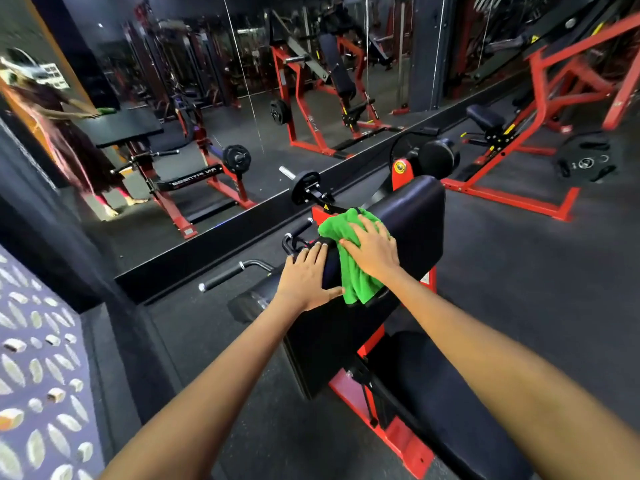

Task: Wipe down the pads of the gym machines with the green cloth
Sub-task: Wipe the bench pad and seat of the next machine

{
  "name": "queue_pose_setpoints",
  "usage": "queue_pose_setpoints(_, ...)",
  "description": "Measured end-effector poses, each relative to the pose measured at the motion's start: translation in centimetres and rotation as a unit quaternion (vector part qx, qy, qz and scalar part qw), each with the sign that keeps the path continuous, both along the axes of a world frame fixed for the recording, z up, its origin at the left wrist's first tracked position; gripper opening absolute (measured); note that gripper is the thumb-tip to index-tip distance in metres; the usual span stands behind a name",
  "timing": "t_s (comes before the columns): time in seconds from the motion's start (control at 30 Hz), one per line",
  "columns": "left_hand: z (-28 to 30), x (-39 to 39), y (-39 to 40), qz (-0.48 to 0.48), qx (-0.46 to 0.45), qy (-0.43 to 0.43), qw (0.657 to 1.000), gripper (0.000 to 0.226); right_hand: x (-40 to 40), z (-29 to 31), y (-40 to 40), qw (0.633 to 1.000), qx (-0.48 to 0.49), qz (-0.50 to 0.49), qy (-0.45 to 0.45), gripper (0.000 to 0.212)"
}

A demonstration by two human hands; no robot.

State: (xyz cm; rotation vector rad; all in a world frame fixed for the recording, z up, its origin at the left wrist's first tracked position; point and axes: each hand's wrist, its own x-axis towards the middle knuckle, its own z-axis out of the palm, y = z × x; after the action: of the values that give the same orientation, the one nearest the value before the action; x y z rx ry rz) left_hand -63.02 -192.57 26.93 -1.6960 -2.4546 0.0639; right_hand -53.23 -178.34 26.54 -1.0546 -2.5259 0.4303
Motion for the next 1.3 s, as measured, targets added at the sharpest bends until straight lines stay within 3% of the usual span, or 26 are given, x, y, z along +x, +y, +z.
queue_pose_setpoints(0.1, 0.3, -0.2, 3.0, -0.025, -0.018, -0.026, 0.999, 0.099, -0.5, 0.4, 2.3, 1.000, -0.027, -0.012, -0.001, 0.058)
queue_pose_setpoints(0.23, 0.5, -0.8, 6.7, -0.047, -0.034, -0.031, 0.998, 0.103, -0.3, -0.6, 4.9, 1.000, 0.026, 0.008, -0.006, 0.057)
queue_pose_setpoints(0.4, 0.8, -0.8, 10.3, -0.053, -0.046, -0.061, 0.996, 0.100, 0.0, -0.4, 10.8, 0.998, -0.044, -0.045, 0.031, 0.056)
queue_pose_setpoints(0.6, 1.0, -0.3, 14.6, -0.055, -0.047, -0.058, 0.996, 0.106, 1.1, -2.6, 13.0, 0.998, 0.045, 0.030, 0.026, 0.056)
queue_pose_setpoints(0.73, 0.9, -0.1, 16.5, -0.028, -0.057, -0.085, 0.994, 0.112, 2.0, -1.8, 17.2, 0.995, -0.033, -0.048, 0.084, 0.054)
queue_pose_setpoints(0.9, 1.0, 0.3, 19.1, -0.038, -0.051, -0.083, 0.995, 0.111, 2.3, -3.0, 18.1, 0.997, 0.054, 0.049, 0.040, 0.056)
queue_pose_setpoints(1.03, 0.9, 0.5, 20.9, -0.027, -0.065, -0.096, 0.993, 0.112, 2.4, -2.0, 22.1, 0.992, -0.051, -0.052, 0.102, 0.053)
queue_pose_setpoints(1.2, 0.7, 0.6, 22.6, -0.031, -0.066, -0.113, 0.991, 0.111, 2.6, -3.1, 21.5, 0.996, 0.038, 0.052, 0.062, 0.056)
queue_pose_setpoints(1.3, 0.2, 0.4, 23.5, -0.039, -0.074, -0.112, 0.990, 0.109, 3.2, -3.0, 24.2, 0.992, -0.022, -0.018, 0.120, 0.055)
